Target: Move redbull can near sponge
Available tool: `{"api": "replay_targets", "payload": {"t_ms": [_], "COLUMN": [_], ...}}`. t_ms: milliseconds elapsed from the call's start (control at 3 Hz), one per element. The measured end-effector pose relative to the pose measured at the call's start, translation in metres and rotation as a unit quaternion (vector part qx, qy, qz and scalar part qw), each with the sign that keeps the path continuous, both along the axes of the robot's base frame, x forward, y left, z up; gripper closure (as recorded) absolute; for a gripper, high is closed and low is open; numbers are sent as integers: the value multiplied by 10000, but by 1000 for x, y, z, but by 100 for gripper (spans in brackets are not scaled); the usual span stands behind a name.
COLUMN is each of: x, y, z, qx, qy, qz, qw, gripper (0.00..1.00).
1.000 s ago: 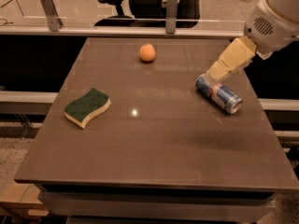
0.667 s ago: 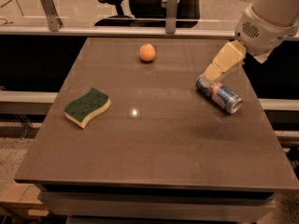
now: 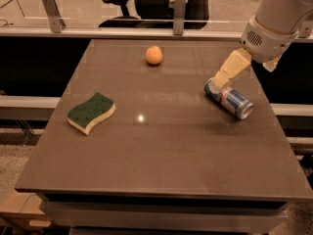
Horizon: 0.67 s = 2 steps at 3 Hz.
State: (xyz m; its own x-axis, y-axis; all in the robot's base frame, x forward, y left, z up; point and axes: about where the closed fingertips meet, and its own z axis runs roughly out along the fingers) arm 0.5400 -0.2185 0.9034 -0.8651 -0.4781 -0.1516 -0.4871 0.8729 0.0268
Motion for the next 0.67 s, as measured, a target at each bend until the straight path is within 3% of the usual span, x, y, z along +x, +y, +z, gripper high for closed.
{"api": "replay_targets", "payload": {"t_ms": [667], "x": [11], "y": [2], "z": [-28], "qx": [87], "qy": [49], "qz": [139], "qw": [9999], "gripper": [0]}}
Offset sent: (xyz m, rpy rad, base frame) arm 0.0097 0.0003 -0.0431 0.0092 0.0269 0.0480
